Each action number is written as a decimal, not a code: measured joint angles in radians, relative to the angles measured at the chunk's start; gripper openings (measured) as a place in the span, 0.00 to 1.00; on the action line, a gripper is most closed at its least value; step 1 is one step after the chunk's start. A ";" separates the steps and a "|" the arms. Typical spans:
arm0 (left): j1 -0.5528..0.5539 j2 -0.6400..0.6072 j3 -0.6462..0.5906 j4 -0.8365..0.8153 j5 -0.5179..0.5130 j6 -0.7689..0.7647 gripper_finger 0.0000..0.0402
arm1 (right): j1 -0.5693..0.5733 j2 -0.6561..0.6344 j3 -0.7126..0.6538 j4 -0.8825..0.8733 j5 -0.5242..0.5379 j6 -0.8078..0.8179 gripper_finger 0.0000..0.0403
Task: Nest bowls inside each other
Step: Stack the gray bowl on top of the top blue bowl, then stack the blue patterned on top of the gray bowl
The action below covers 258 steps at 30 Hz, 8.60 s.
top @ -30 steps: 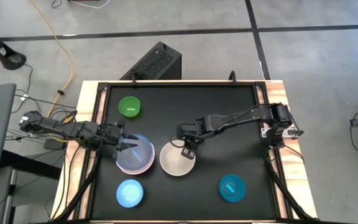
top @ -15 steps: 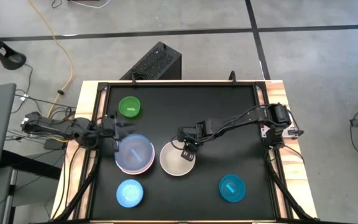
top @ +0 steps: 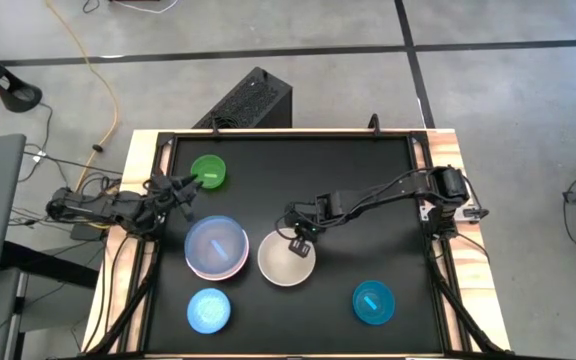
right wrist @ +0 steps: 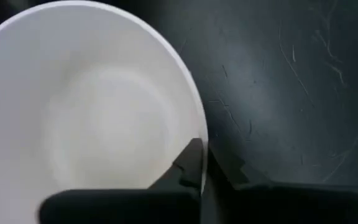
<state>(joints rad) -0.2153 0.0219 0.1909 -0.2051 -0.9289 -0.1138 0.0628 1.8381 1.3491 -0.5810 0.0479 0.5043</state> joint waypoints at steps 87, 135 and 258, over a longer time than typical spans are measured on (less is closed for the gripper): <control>0.000 0.044 0.000 -0.069 -0.182 -0.118 0.31 | -0.125 0.287 0.552 0.504 -0.182 -0.292 0.46; -0.267 0.868 0.670 -0.175 0.513 -0.163 0.31 | 0.036 0.128 0.529 -0.376 -0.196 -0.684 0.44; -0.368 1.172 0.756 -0.718 0.749 -0.420 0.00 | 0.288 0.130 0.459 -0.352 0.470 -0.222 0.44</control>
<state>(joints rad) -0.5835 1.1943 0.9474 -0.9234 -0.1802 -0.5338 0.3506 1.9686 1.8084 -0.9328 0.5175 0.2825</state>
